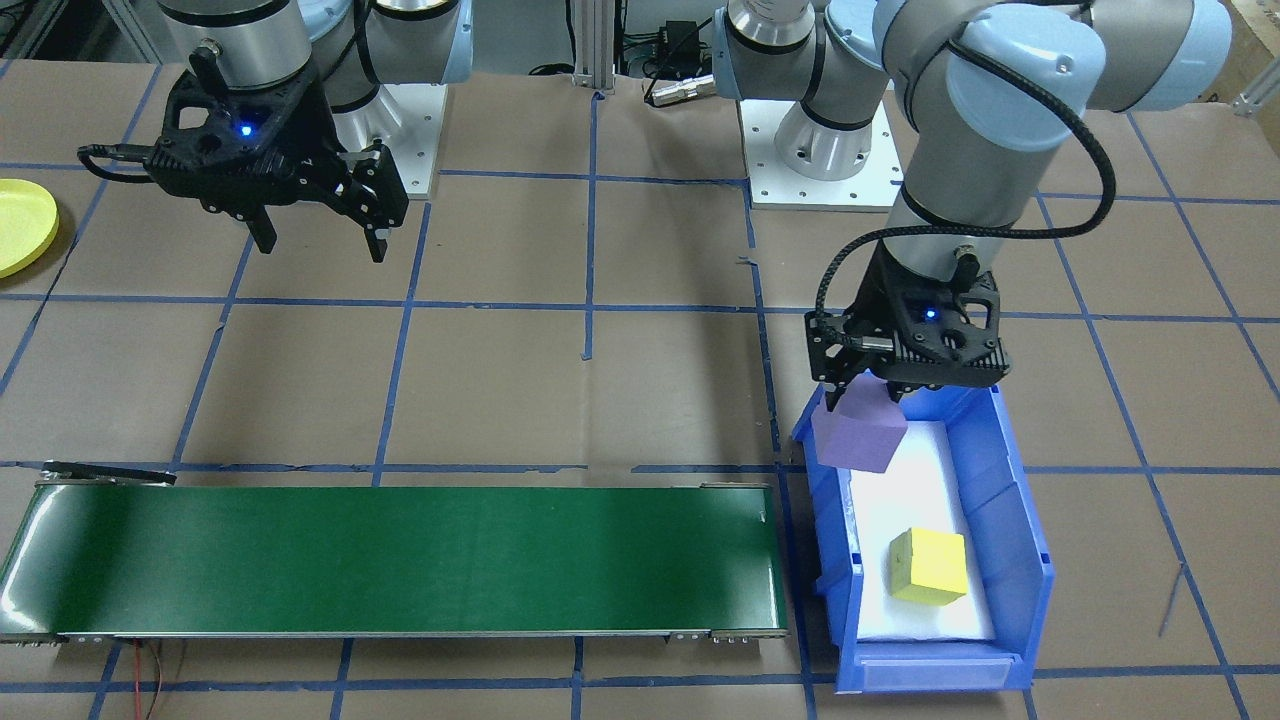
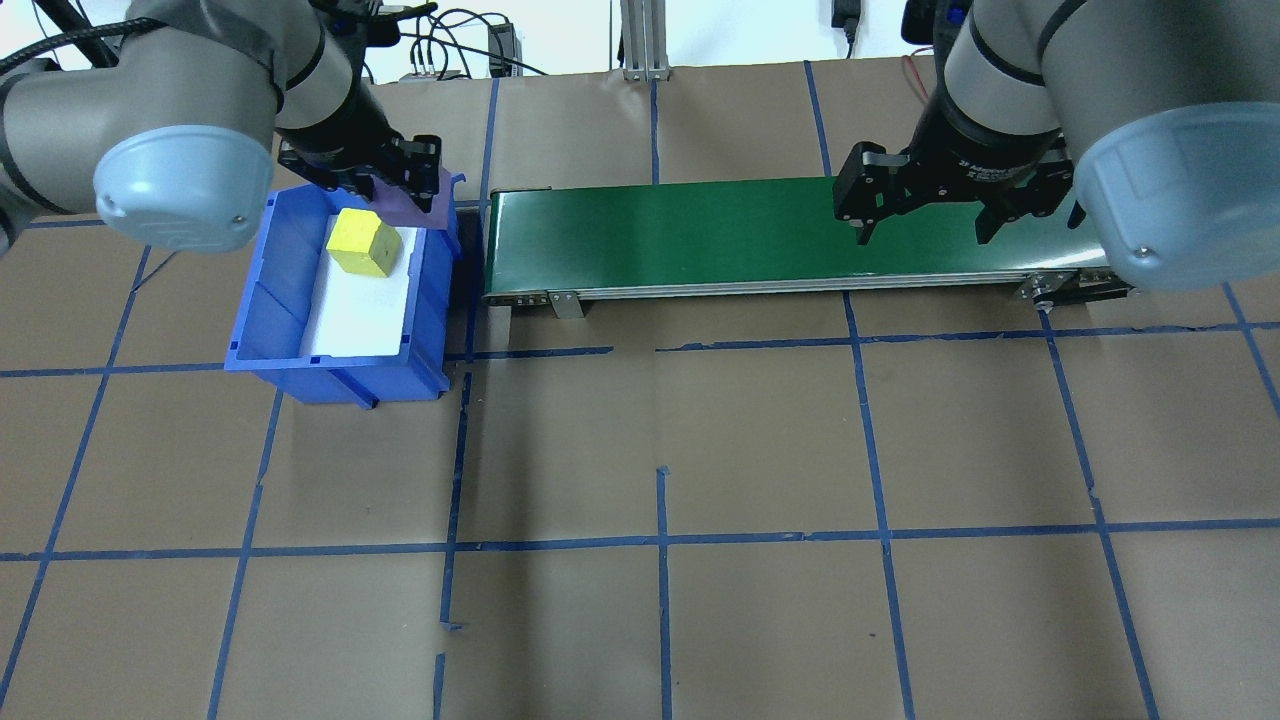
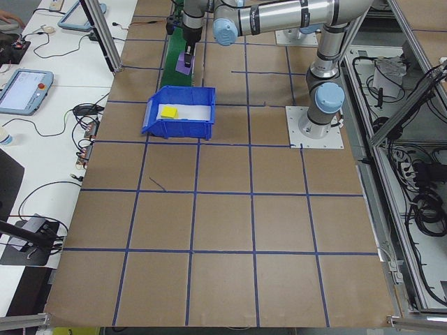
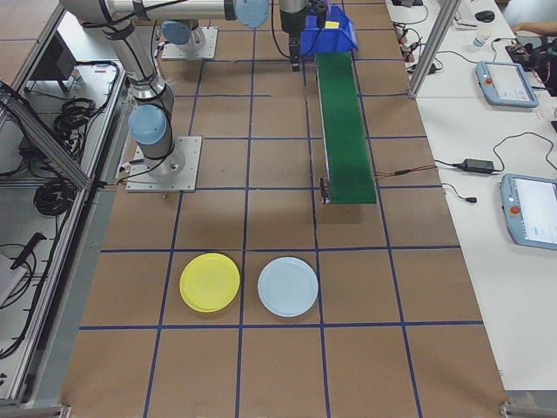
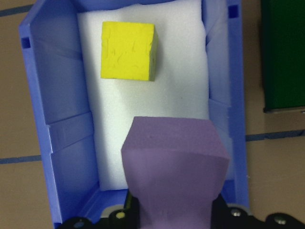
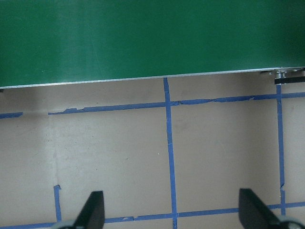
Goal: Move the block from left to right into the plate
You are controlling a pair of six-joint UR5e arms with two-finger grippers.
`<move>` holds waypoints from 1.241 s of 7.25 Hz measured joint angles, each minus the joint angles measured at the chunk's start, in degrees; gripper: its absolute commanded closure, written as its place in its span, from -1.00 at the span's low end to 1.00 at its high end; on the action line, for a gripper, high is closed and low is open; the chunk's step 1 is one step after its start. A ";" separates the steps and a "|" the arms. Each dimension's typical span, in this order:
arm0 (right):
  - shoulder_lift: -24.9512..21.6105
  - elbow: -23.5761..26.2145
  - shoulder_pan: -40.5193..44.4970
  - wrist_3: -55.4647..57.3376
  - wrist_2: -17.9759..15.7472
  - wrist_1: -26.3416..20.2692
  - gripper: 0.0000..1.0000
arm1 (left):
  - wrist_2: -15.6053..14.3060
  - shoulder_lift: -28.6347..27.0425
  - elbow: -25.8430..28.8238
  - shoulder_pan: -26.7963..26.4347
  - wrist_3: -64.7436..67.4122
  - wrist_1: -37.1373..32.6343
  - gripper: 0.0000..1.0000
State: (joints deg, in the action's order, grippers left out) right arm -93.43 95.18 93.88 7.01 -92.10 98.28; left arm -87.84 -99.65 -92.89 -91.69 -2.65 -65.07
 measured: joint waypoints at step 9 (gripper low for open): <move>0.00 0.04 -0.10 -0.07 -0.48 -0.22 -1.00 | 2.07 -13.81 0.51 -5.16 8.29 14.25 -1.00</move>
State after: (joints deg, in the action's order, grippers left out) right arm -93.43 95.22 93.79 6.94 -92.57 98.06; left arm -85.77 -113.46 -92.38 -96.85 5.64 -50.82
